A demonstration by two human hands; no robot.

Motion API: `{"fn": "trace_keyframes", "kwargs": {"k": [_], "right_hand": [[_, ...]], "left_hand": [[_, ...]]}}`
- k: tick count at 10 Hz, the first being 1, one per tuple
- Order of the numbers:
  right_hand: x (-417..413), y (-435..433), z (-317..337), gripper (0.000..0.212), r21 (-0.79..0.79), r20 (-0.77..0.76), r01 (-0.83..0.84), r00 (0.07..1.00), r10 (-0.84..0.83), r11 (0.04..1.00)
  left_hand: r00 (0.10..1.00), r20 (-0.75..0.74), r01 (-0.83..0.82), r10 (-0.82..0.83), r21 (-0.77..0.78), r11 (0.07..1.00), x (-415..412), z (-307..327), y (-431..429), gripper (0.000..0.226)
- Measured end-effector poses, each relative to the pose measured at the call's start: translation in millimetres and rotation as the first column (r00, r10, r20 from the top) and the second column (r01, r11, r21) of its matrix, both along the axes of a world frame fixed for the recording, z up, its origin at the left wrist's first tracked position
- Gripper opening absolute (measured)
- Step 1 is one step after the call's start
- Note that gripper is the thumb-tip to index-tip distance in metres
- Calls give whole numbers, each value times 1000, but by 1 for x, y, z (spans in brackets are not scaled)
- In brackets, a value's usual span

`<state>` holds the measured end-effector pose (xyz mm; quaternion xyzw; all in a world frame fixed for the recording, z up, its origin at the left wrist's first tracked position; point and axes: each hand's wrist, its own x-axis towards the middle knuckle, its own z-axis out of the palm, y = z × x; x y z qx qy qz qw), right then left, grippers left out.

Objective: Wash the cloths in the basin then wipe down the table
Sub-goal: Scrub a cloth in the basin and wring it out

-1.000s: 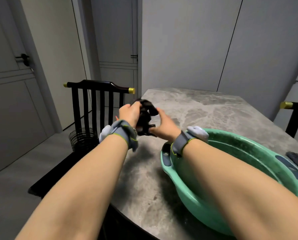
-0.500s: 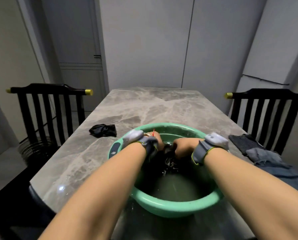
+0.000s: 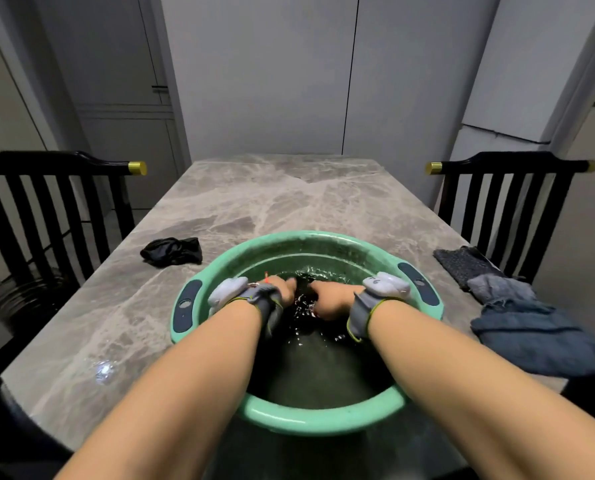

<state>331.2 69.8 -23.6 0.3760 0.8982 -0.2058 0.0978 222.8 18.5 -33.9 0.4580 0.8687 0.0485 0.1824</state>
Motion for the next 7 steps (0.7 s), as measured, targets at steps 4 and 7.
{"fn": "trace_keyframes", "kwargs": {"k": [4, 7], "right_hand": [[-20, -21, 23, 30, 28, -813, 211, 574, -101, 977], [-13, -5, 21, 43, -55, -699, 197, 692, -179, 979]], "left_hand": [[755, 651, -266, -75, 409, 873, -8, 27, 4, 56], [975, 221, -47, -35, 353, 934, 5, 32, 4, 39]]}}
